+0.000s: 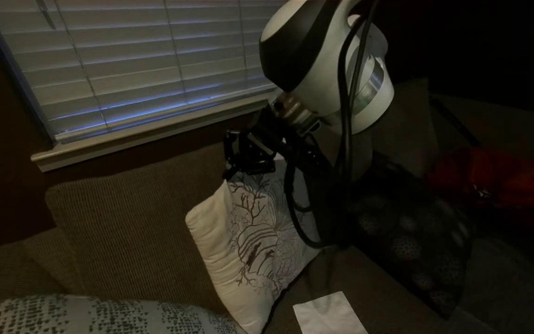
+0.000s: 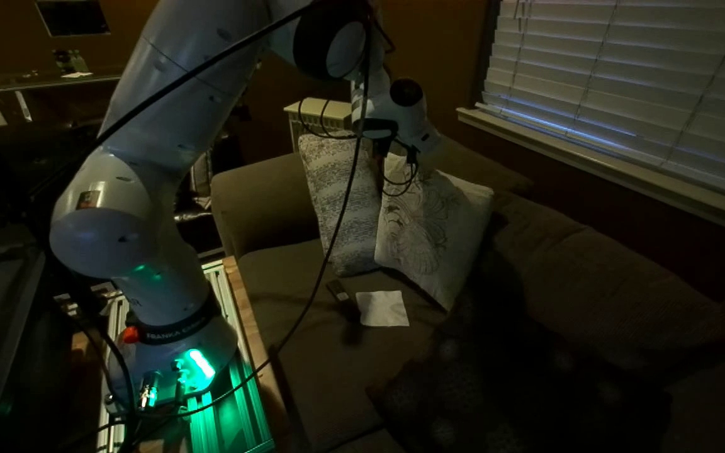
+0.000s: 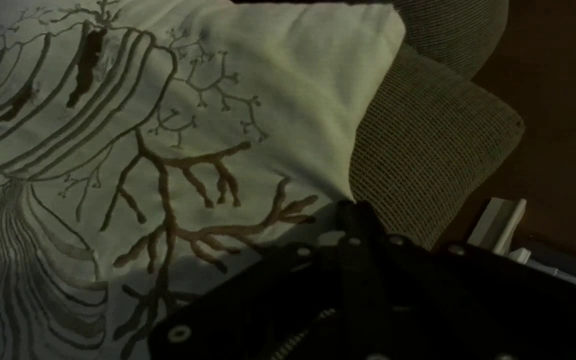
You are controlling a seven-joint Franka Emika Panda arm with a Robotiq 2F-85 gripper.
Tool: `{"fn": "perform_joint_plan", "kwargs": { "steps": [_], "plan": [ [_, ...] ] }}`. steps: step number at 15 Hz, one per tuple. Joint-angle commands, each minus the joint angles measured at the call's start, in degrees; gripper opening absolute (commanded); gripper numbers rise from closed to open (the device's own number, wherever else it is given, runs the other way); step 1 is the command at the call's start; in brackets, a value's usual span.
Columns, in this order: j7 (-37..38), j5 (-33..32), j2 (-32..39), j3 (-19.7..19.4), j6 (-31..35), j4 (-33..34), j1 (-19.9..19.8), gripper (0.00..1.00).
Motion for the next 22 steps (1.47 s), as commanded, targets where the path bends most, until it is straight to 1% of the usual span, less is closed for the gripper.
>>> {"fn": "perform_joint_plan", "kwargs": {
  "steps": [1,2,4,7,9,12,13,16,17,19,22],
  "plan": [
    [1.1,1.1,1.3,0.2,1.9,1.2,-0.3,0.0],
    [0.3,0.9,1.7,1.4,2.5,0.9,-1.6,0.0],
    [0.8,1.1,1.5,1.4,3.3,0.4,-1.9,0.0],
    [3.6,2.5,0.0,-0.3,6.6,-0.8,0.2,0.0],
    [6.0,3.7,-1.0,-1.9,11.1,-1.6,2.9,0.0],
    [8.3,7.8,-3.0,-7.1,13.9,-2.2,9.2,0.0],
    [13.1,6.0,-4.2,-10.5,14.2,-3.2,12.2,0.0],
    [17.0,7.5,-6.3,-17.0,14.8,-4.7,18.4,0.0],
    [15.2,10.8,-6.7,-18.7,14.9,-4.4,20.3,0.0],
    [15.1,13.0,-7.7,-22.6,15.4,-5.0,23.8,0.0],
    [13.4,17.8,-8.1,-29.5,19.2,-5.2,31.2,0.0]
  ]
}}
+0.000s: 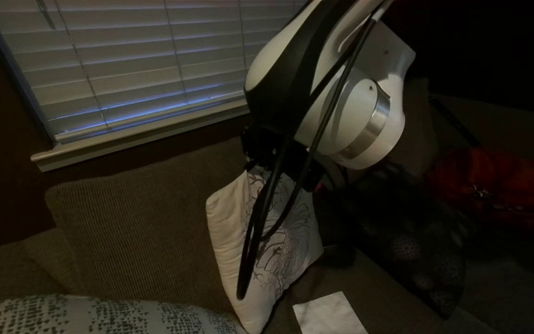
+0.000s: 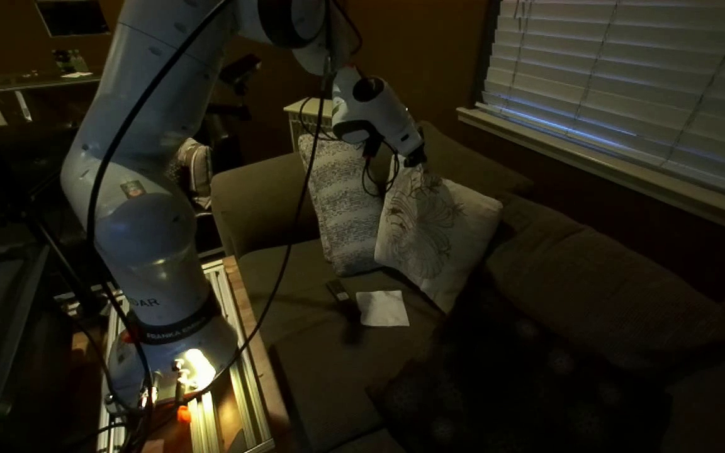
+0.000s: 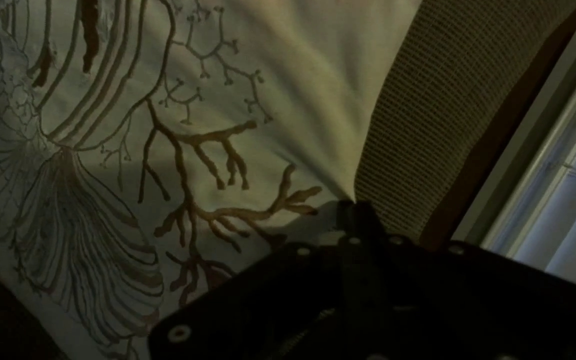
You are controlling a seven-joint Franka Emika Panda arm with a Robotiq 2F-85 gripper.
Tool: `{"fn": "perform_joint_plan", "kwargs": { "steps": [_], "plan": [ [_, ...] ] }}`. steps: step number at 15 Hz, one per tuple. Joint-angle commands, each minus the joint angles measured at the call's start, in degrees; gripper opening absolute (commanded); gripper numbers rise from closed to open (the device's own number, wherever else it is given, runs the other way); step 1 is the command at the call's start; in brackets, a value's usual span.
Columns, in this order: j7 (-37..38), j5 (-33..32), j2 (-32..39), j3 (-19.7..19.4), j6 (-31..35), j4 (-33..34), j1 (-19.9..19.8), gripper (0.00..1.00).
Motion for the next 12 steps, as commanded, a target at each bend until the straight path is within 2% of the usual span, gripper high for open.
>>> {"fn": "perform_joint_plan", "kwargs": {
  "steps": [1,3,6,8,12],
  "plan": [
    [-1.9,7.5,-2.2,-8.0,5.1,-1.7,8.9,0.0],
    [-4.7,13.6,-1.9,-12.1,6.8,-1.1,13.6,0.0],
    [-10.4,21.8,-1.0,-15.9,5.7,0.5,16.9,0.0],
    [-14.9,27.0,-0.8,-17.6,6.1,1.0,18.4,0.0],
    [-25.0,33.4,-0.2,-18.3,6.0,2.8,17.4,0.0]
  ]
}}
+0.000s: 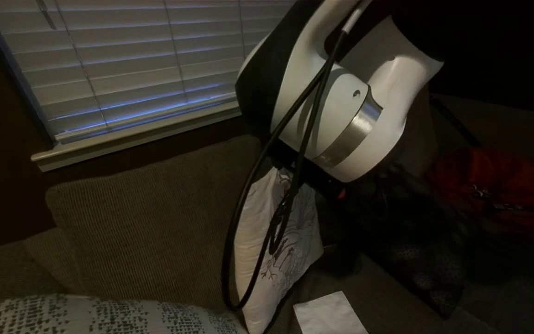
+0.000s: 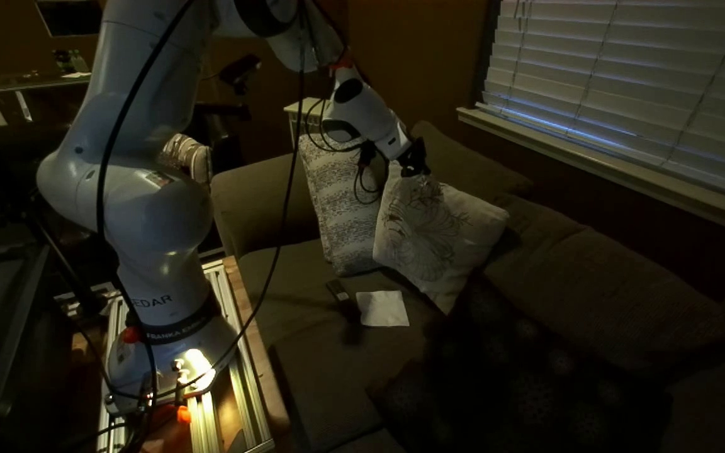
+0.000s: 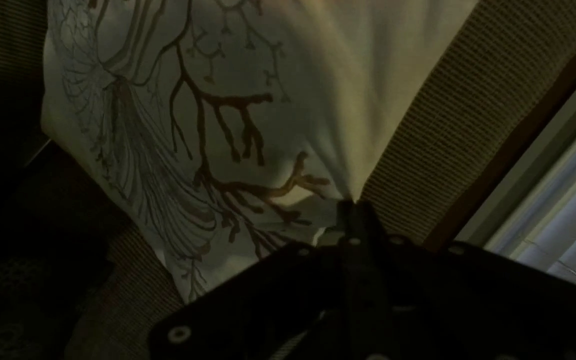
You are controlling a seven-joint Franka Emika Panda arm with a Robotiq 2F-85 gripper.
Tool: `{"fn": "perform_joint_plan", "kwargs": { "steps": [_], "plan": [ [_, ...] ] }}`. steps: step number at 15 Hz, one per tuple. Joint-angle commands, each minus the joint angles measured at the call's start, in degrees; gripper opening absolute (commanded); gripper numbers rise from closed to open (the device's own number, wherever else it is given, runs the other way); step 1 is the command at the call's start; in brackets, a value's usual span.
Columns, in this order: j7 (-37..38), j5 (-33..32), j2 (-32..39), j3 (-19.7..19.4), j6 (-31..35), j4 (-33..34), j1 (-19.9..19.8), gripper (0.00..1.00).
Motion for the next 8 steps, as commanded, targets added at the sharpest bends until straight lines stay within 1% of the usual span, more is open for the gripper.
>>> {"fn": "perform_joint_plan", "kwargs": {
  "steps": [1,4,8],
  "plan": [
    [-10.2,6.9,0.7,-1.2,1.6,3.0,-0.3,0.0],
    [-18.1,12.1,2.5,-0.4,9.4,7.1,0.5,0.0],
    [-29.4,23.9,5.3,4.0,21.8,17.0,-1.3,0.0]
  ]
}}
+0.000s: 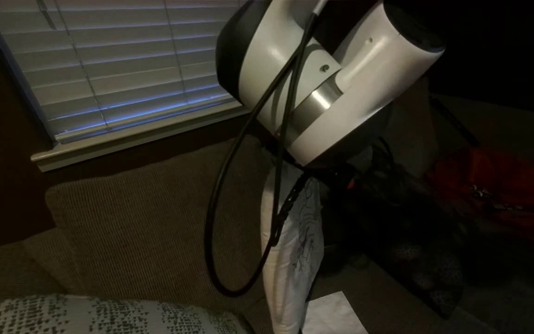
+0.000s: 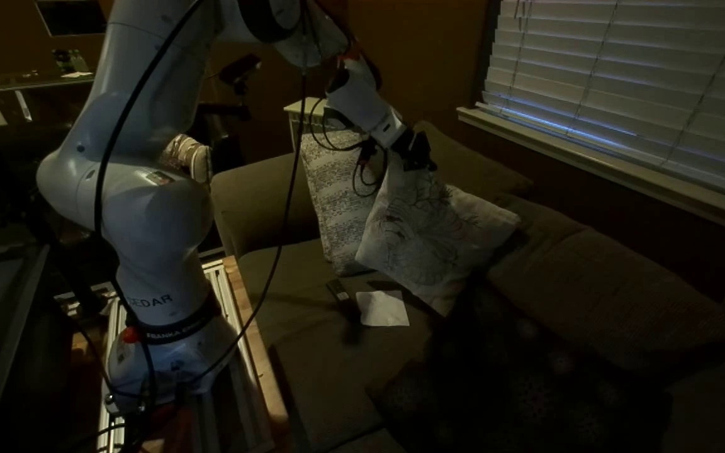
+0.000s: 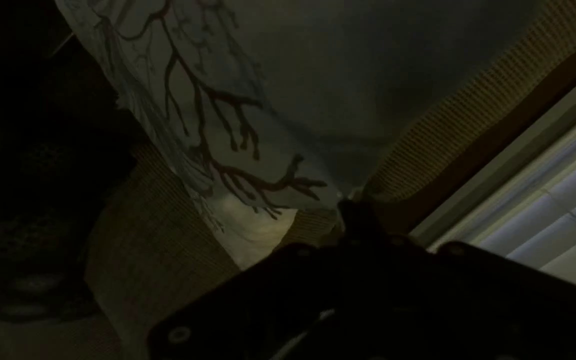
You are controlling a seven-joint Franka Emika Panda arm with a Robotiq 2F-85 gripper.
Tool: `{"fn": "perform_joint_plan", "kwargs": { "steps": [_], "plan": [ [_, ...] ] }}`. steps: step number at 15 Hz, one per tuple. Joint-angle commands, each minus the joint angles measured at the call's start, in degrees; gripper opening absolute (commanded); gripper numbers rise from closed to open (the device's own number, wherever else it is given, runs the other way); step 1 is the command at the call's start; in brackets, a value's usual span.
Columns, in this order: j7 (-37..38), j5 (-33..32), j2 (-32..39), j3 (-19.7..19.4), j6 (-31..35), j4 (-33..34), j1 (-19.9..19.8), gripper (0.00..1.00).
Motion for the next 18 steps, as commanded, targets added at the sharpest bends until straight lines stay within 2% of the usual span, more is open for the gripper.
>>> {"fn": "perform_joint_plan", "kwargs": {
  "steps": [1,4,9,10,11,12,13,14,16,18],
  "plan": [
    [-10.8,10.7,4.4,3.3,11.5,12.3,-1.8,0.0],
    [-16.5,15.7,7.8,5.2,19.2,21.0,-3.2,0.0],
    [-20.8,19.2,14.3,6.3,30.1,33.8,-5.0,0.0],
    [-22.9,25.0,13.9,-2.2,25.2,33.0,-0.9,0.0],
    [-24.7,26.2,14.8,-1.0,25.0,34.9,-2.3,0.0],
    [-27.2,24.7,16.5,4.4,26.9,38.7,-6.1,0.0],
    [-29.9,25.6,16.7,4.8,25.4,39.7,-6.8,0.0],
    [-32.1,25.4,17.0,6.1,23.8,40.8,-8.2,0.26],
    [-36.4,24.7,17.8,8.5,21.0,43.1,-10.2,0.33],
    [-40.6,24.4,18.9,10.4,19.2,45.7,-11.9,0.47]
  ]
}}
